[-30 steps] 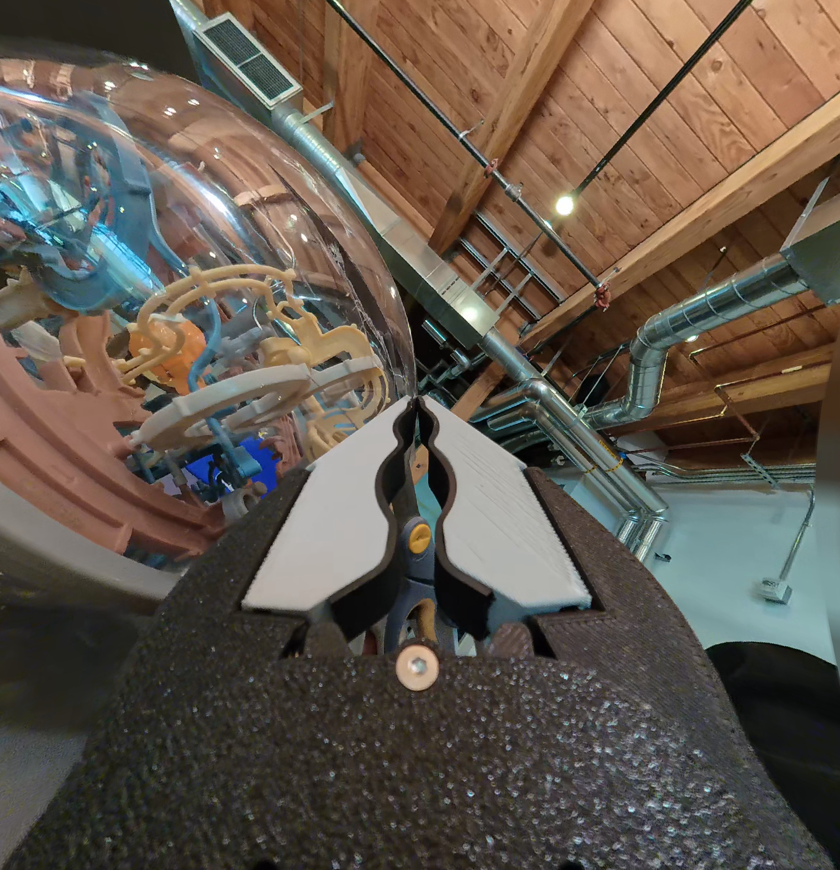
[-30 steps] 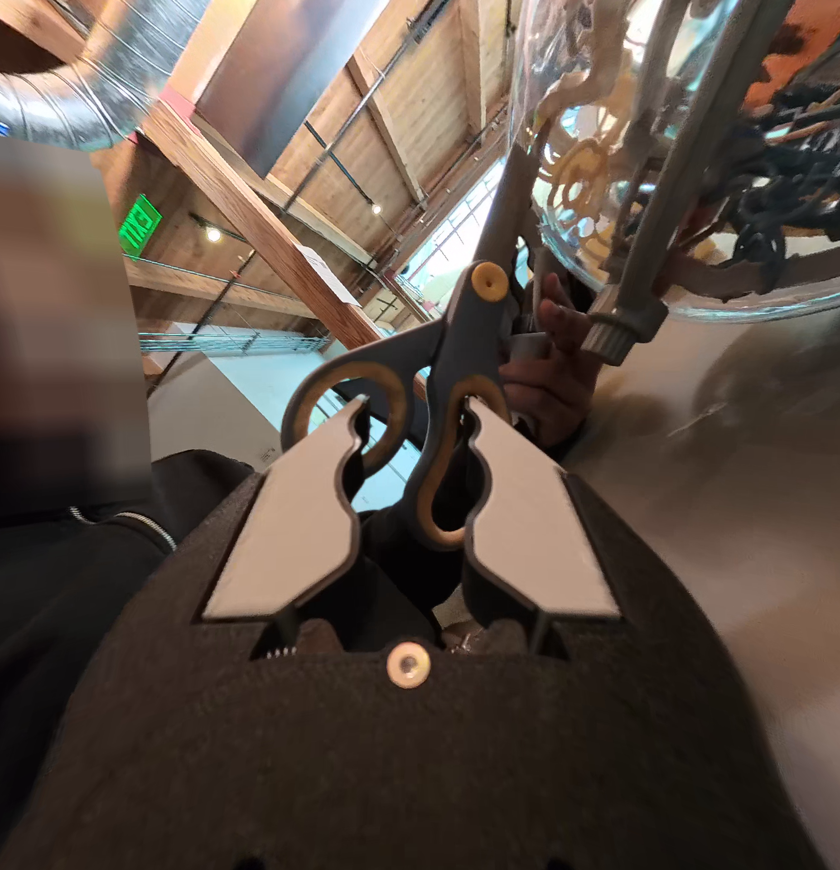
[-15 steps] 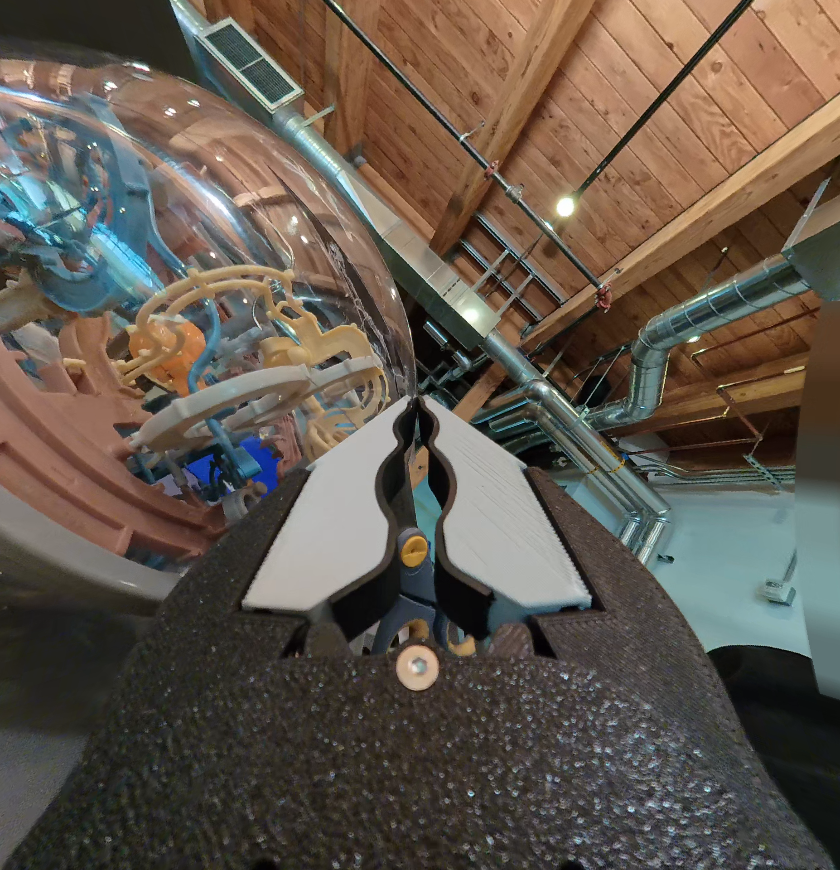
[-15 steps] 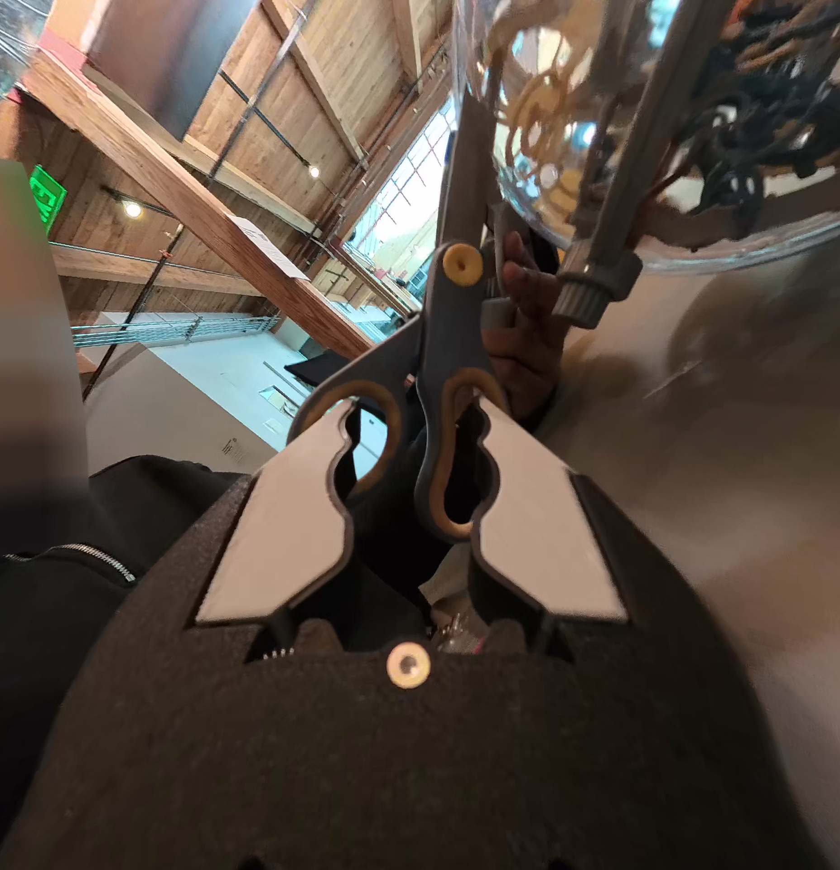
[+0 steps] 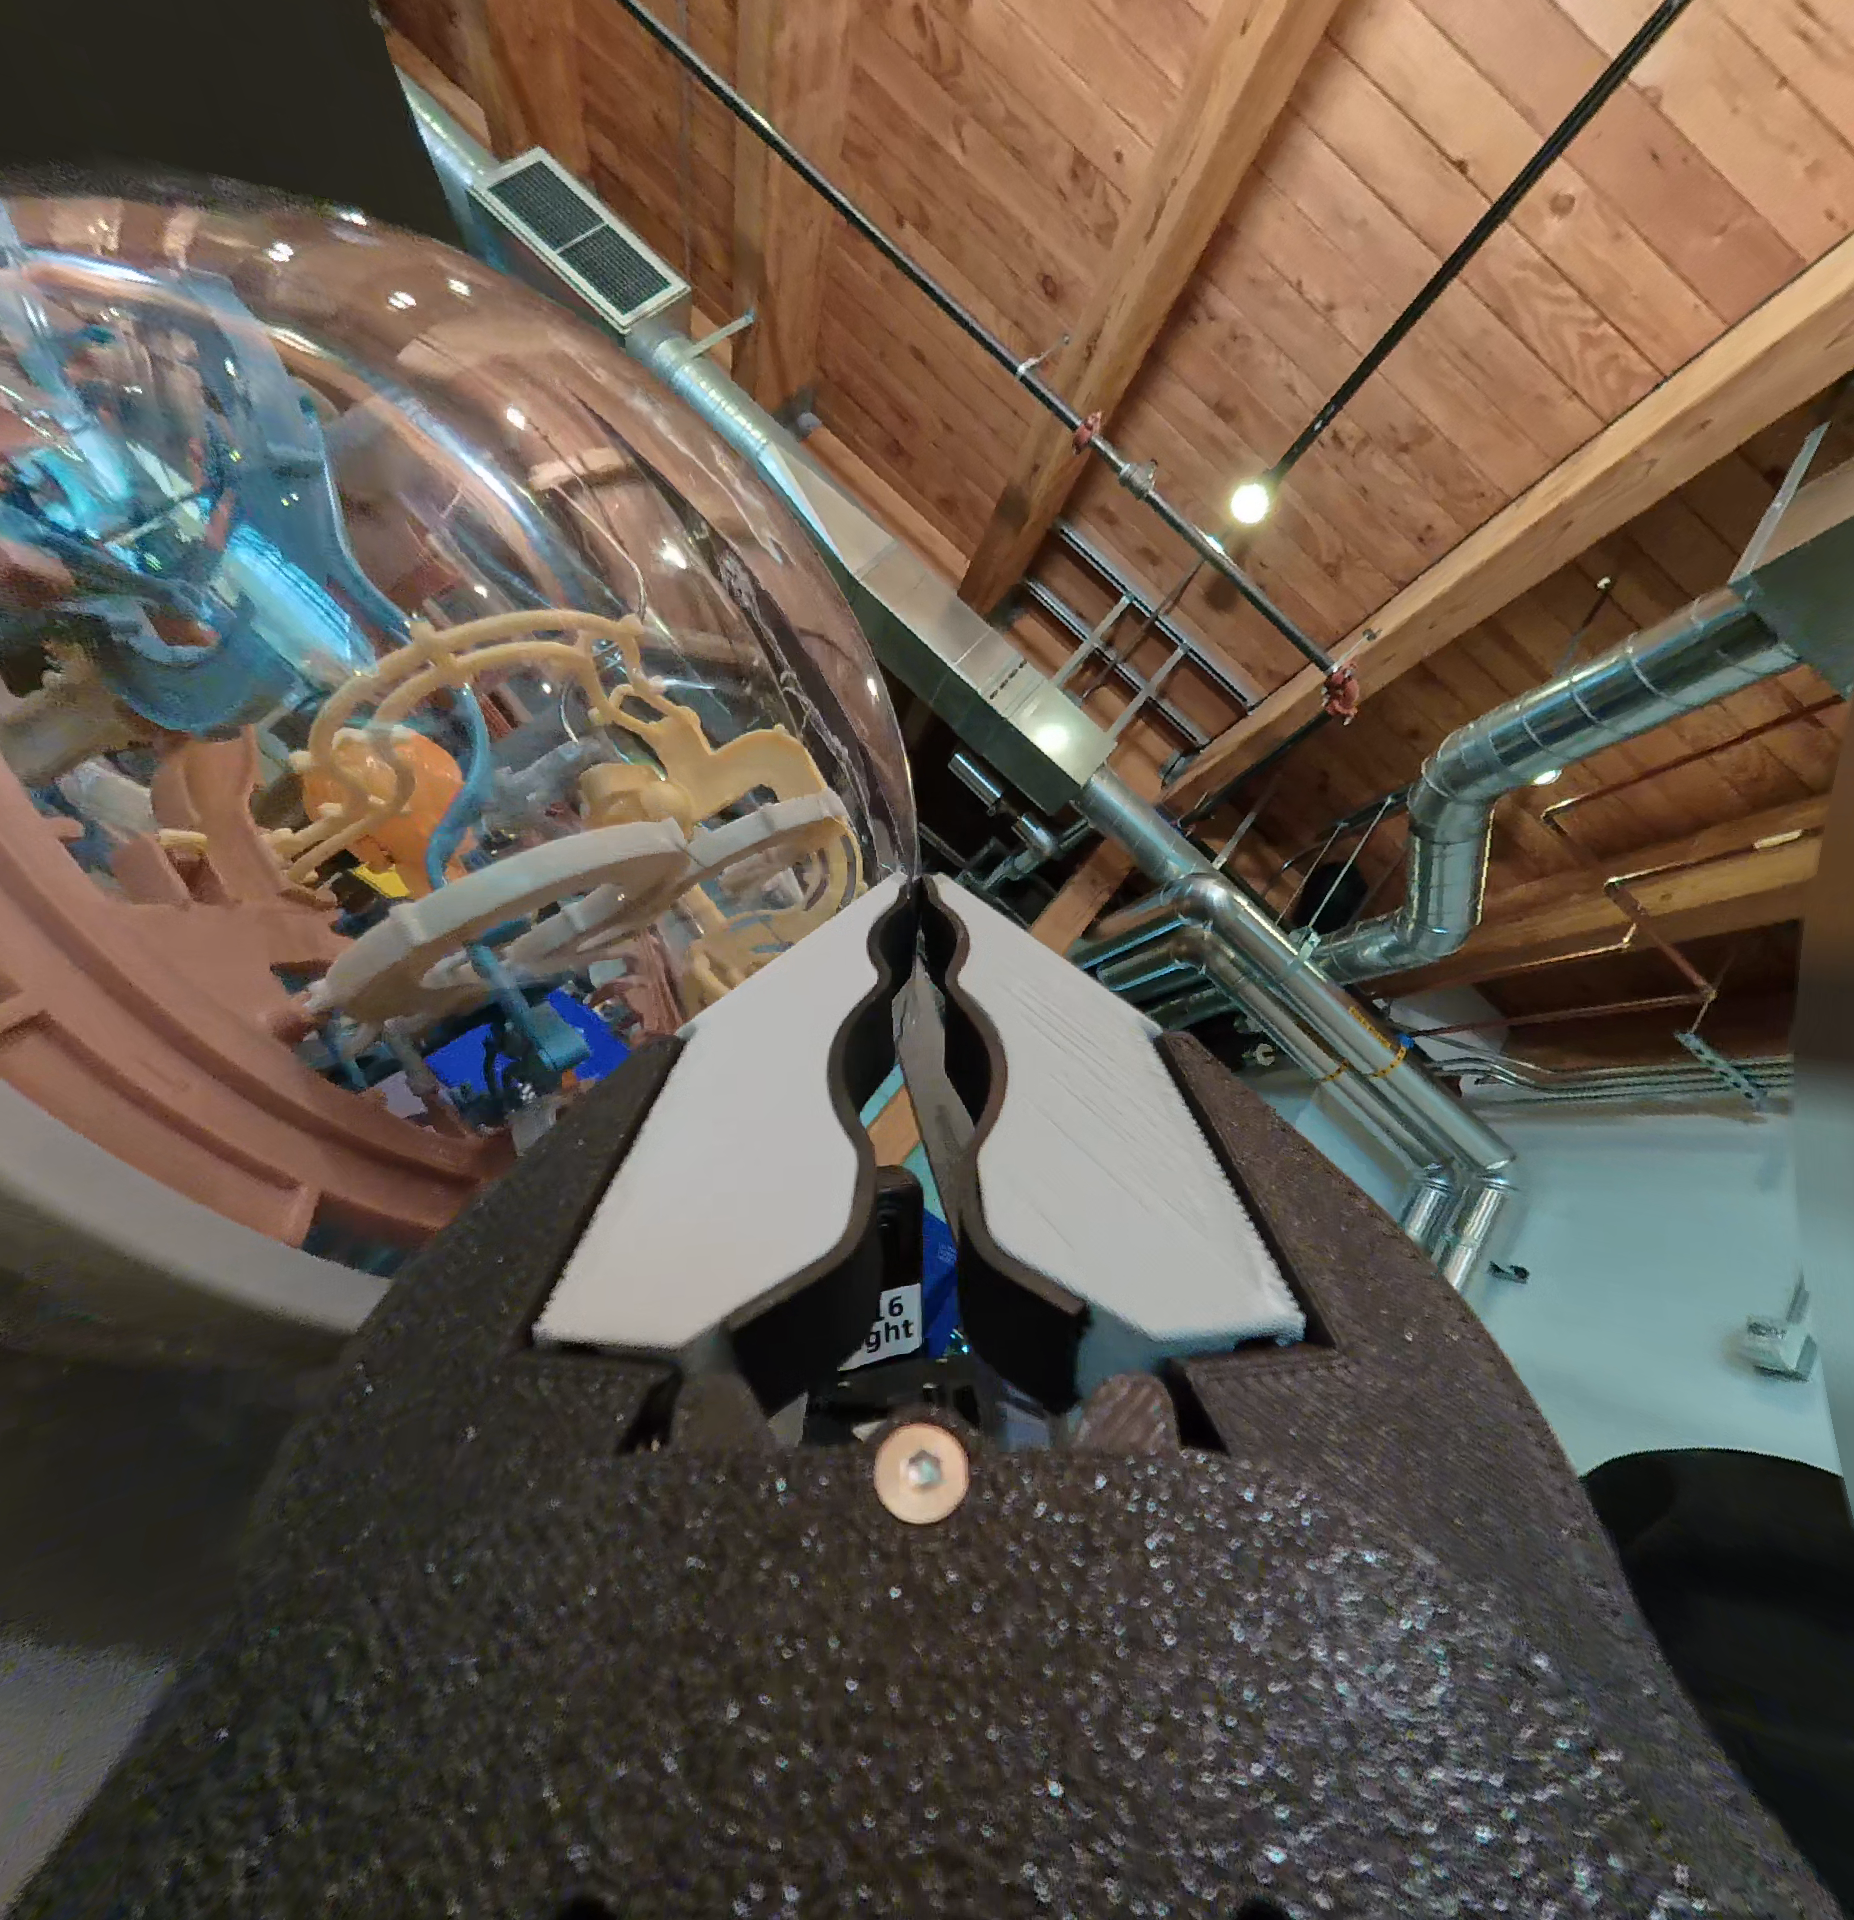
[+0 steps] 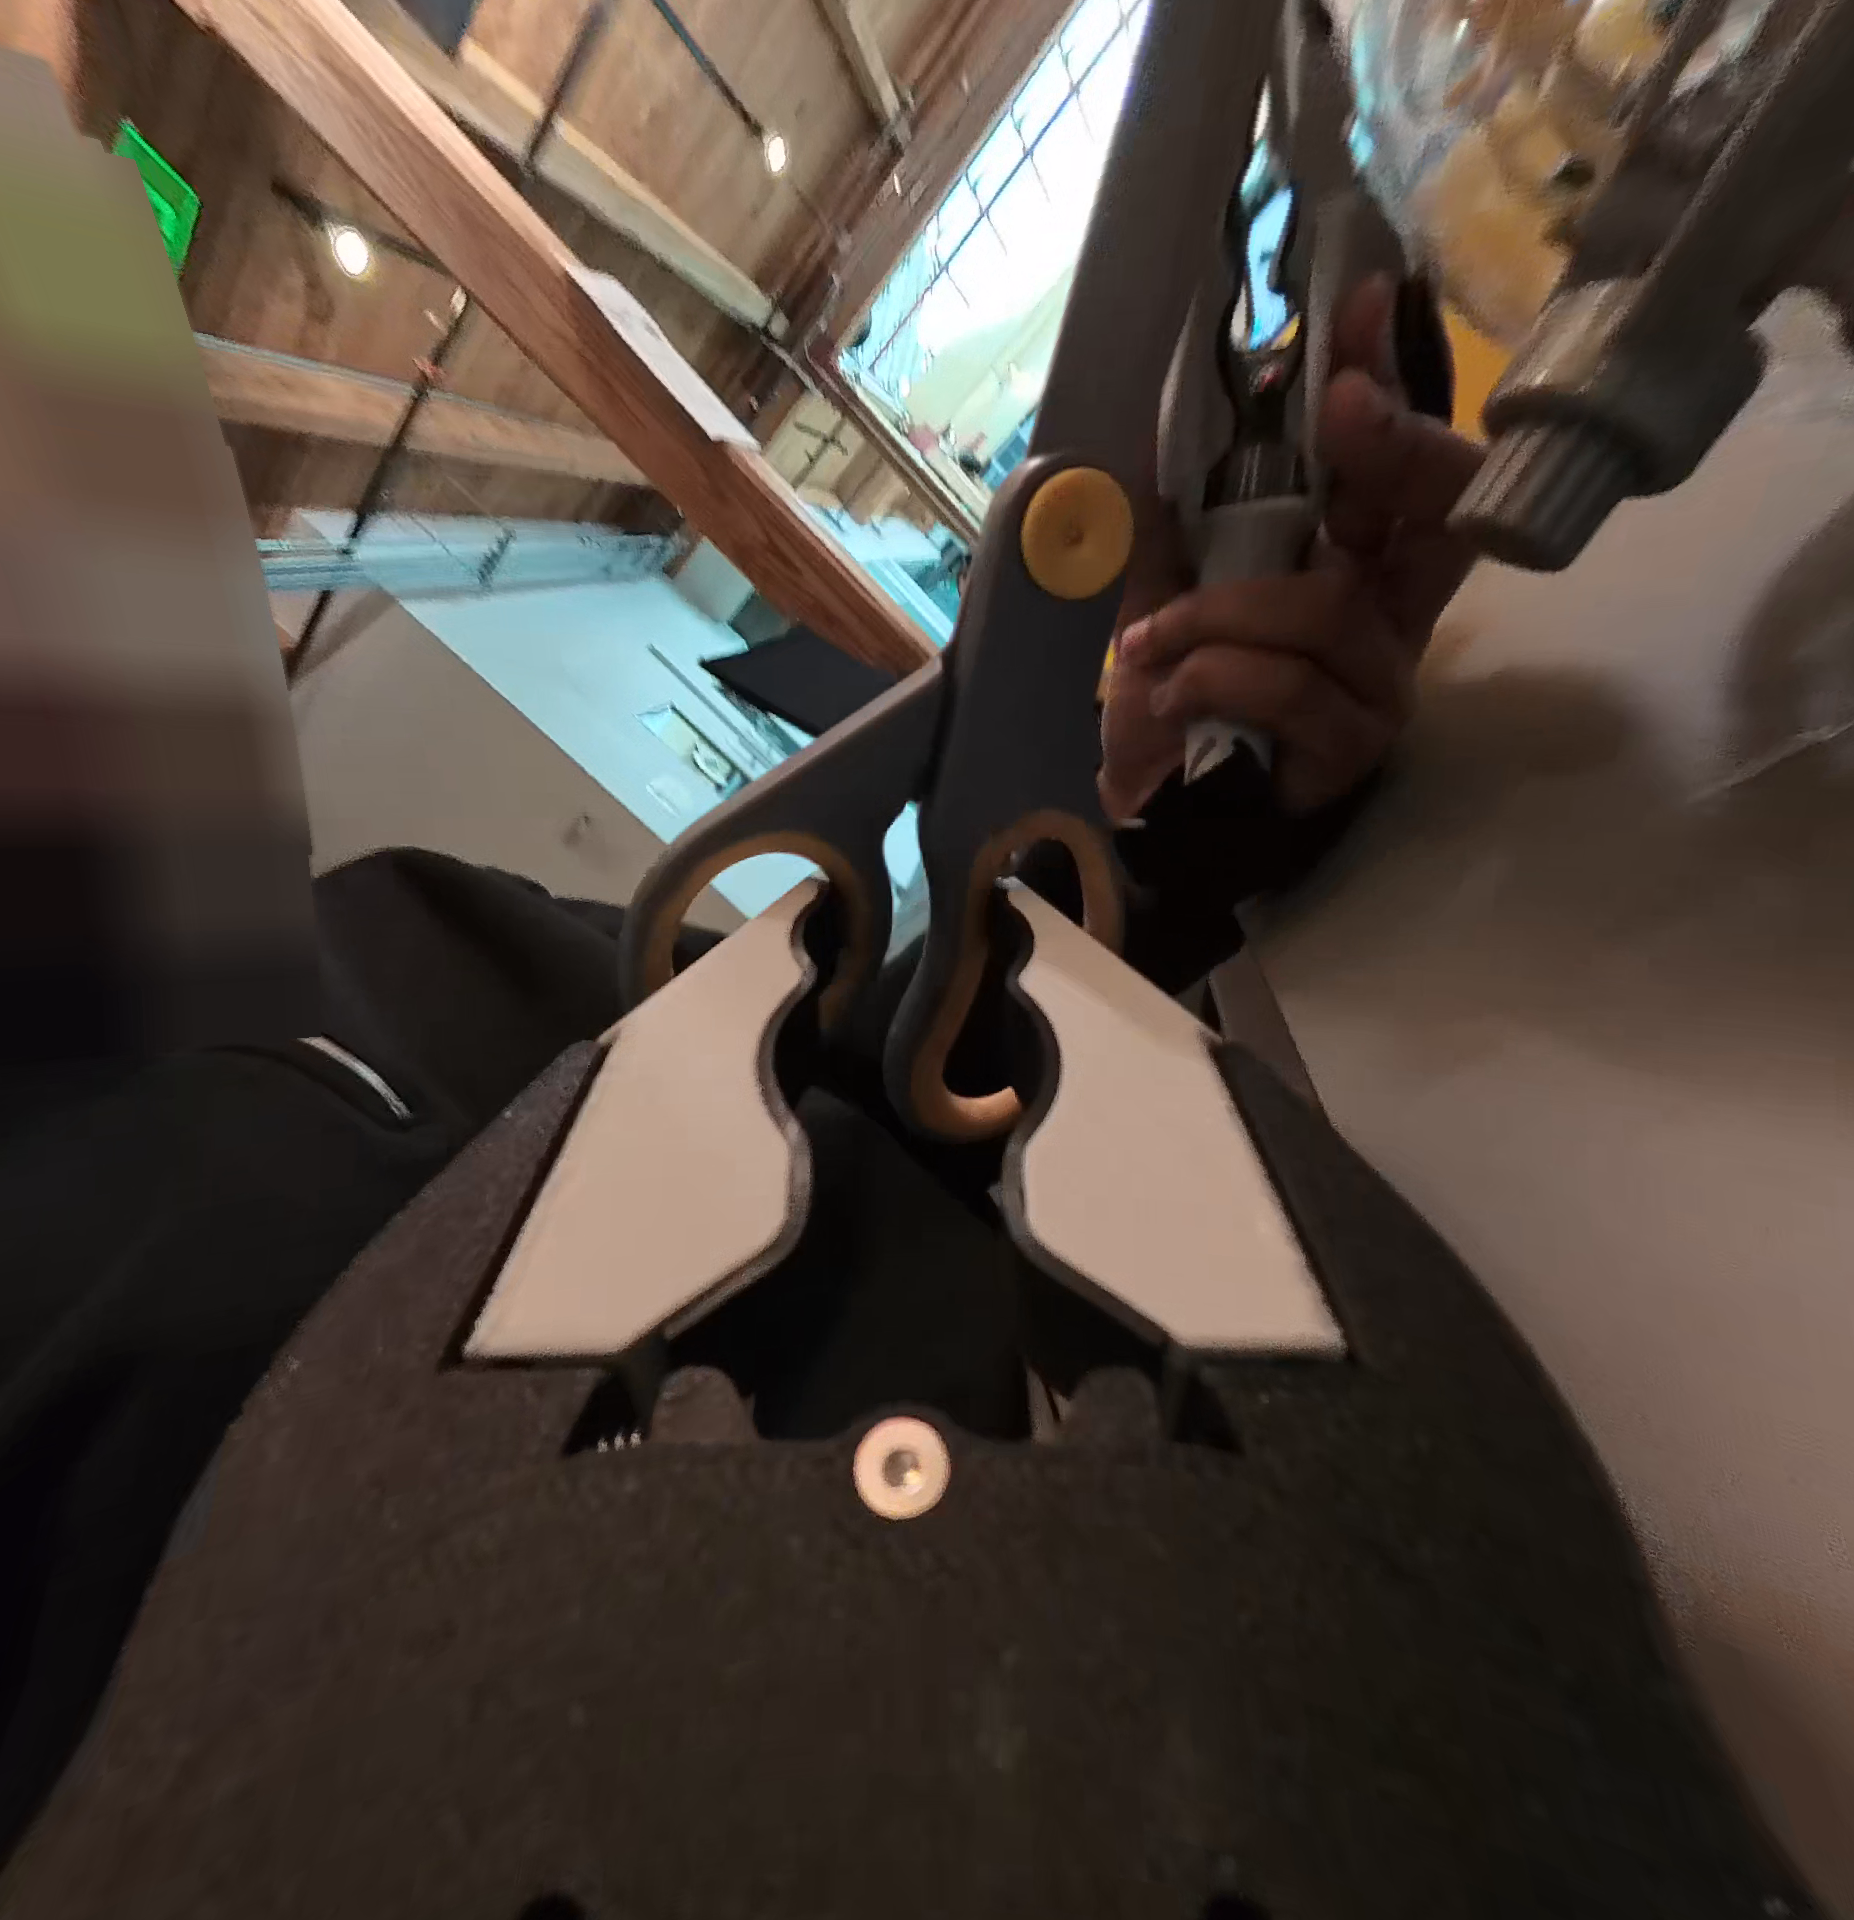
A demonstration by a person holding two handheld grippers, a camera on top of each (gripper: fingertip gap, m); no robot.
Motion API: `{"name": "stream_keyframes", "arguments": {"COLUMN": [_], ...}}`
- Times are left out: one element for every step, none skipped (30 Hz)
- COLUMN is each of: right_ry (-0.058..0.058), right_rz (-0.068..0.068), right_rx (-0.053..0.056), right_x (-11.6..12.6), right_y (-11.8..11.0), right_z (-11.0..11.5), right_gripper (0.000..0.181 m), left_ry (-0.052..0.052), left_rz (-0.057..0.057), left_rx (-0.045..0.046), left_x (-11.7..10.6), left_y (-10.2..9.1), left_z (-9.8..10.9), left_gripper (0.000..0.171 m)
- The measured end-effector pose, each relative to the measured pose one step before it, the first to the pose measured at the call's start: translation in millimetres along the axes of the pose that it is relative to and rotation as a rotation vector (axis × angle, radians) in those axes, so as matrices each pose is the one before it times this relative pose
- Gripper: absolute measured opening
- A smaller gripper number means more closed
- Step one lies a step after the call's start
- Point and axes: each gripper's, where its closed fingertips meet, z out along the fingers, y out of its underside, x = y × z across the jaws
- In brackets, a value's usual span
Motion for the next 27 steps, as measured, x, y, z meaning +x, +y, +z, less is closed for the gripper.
{"name": "stream_keyframes", "arguments": {"right_ry": [-0.0083, -0.0078, -0.0007, 0.0061, 0.0083, 0.0066, 0.0031, -0.0035, -0.0077, -0.0051, 0.0027, 0.0116, 0.0216, 0.0343, 0.0467, 0.054, 0.053, 0.0436, 0.0323, 0.026, 0.0341, 0.0511, 0.0708, 0.0915, 0.1096, 0.1331, 0.1497], "right_rz": [0.0078, 0.005, 0.0027, 0.0001, -0.0023, -0.0046, -0.0084, -0.0114, -0.0091, -0.0064, -0.0043, -0.0014, 0.002, 0.0032, 0.0007, -0.0032, -0.0066, -0.0074, -0.005, -0.003, -0.0024, -0.0094, -0.0141, -0.016, -0.0213, -0.0359, -0.0492], "right_rx": [0.0298, 0.024, 0.0137, 0.0042, -0.0041, -0.0083, -0.0093, -0.0079, -0.0062, -0.0028, 0.0022, 0.0053, 0.0057, 0.0048, 0.0024, -0.0016, -0.0067, -0.0088, -0.0065, -0.0052, -0.0077, -0.0051, -0.0081, -0.0239, -0.0477, -0.0599, -0.061], "right_x": [-1.29, -1.06, -0.17, 0.7, 0.89, 0.31, -0.6, -1.82, -2.4, -2.02, -0.68, 1.0, 2.77, 4.6, 6.17, 6.92, 6.47, 4.91, 2.81, 1.63, 1.97, 3.31, 5.59, 8.67, 11.68, 15.47, 18.56], "right_y": [-5.1, -4.33, -2.84, -1.52, -0.01, 0.85, 1.21, 1.2, 0.89, 0.09, -0.89, -1.59, -1.67, -1.46, -0.96, 0.0, 0.7, 1.09, 0.63, -0.02, -0.83, -2.52, -3.66, -3.18, -0.91, 0.99, 2.17], "right_z": [-3.42, -2.92, -2.1, -1.41, -0.62, -0.01, 0.58, 1.04, 1.1, 0.64, -0.04, -0.95, -1.5, -1.86, -1.95, -2.02, -2.06, -2.07, -2.16, -2.85, -4.1, -6.01, -8.33, -10.56, -12.26, -13.28, -13.33], "right_gripper": [0.027, 0.027, 0.027, 0.027, 0.027, 0.027, 0.027, 0.027, 0.027, 0.027, 0.027, 0.027, 0.027, 0.027, 0.027, 0.027, 0.027, 0.027, 0.027, 0.027, 0.027, 0.027, 0.027, 0.027, 0.026, 0.026, 0.026], "left_ry": [0.0047, 0.0016, -0.0003, 0.0003, 0.0032, 0.0015, 0.0003, -0.0007, -0.001, -0.0004, 0.0001, -0.0014, -0.0007, -0.0006, -0.0009, -0.0003, 0.0003, 0.0003, 0.0001, 0.0, -0.0006, -0.0014, -0.0008, -0.0007, -0.0011, -0.0018, -0.0006], "left_rz": [-0.0023, 0.0011, 0.0033, 0.0043, 0.003, 0.0033, 0.004, 0.0032, 0.003, 0.0012, -0.0017, -0.0026, -0.0026, -0.0045, -0.0046, -0.0038, -0.0032, -0.0031, -0.0012, 0.0002, 0.0009, 0.0018, 0.0009, -0.0005, -0.0015, -0.0017, -0.0031], "left_rx": [-0.00148, -0.00523, -0.00946, -0.01151, -0.01263, -0.01198, -0.00931, -0.00604, -0.003, 0.00042, 0.00406, 0.00794, 0.0099, 0.01022, 0.01031, 0.00891, 0.00703, 0.00445, 0.0014, -0.00079, -0.00239, -0.00168, -0.00099, 0.00047, 0.00234, 0.00463, 0.00538], "left_x": [1.09, 0.26, 0.14, 0.63, 0.83, 0.8, 0.47, 0.78, 0.23, -0.03, -0.12, -0.05, -0.5, -0.34, -0.21, -0.06, -0.1, -0.29, -0.1, -0.02, -0.08, 0.11, 0.08, 0.22, 0.1, 0.51, -0.3], "left_y": [0.98, 1.82, 2.55, 2.75, 3.08, 2.69, 2.5, 1.84, 1.64, 1.19, 0.29, -0.24, -0.83, -1.06, -1.2, -1.1, -0.09, -0.23, 0.2, 0.11, 0.51, 0.8, 0.45, 0.0, -0.53, -0.68, -0.92], "left_z": [0.13, 0.81, 0.94, 0.79, 0.81, 0.78, 0.93, 0.36, 0.63, 0.25, -0.39, -0.63, -1.16, -0.66, -0.74, -0.85, -0.86, -0.29, -0.51, -0.06, 0.33, -0.46, -0.42, -0.19, -0.56, -0.91, -0.54], "left_gripper": [0.0, 0.0, 0.0, 0.0, 0.0, 0.0, 0.0, 0.0, 0.0, 0.0, 0.0, 0.0, 0.0, 0.0, 0.0, 0.0, 0.0, 0.0, 0.0, 0.0, 0.0, 0.0, 0.0, 0.0, 0.0, 0.0, 0.0]}}
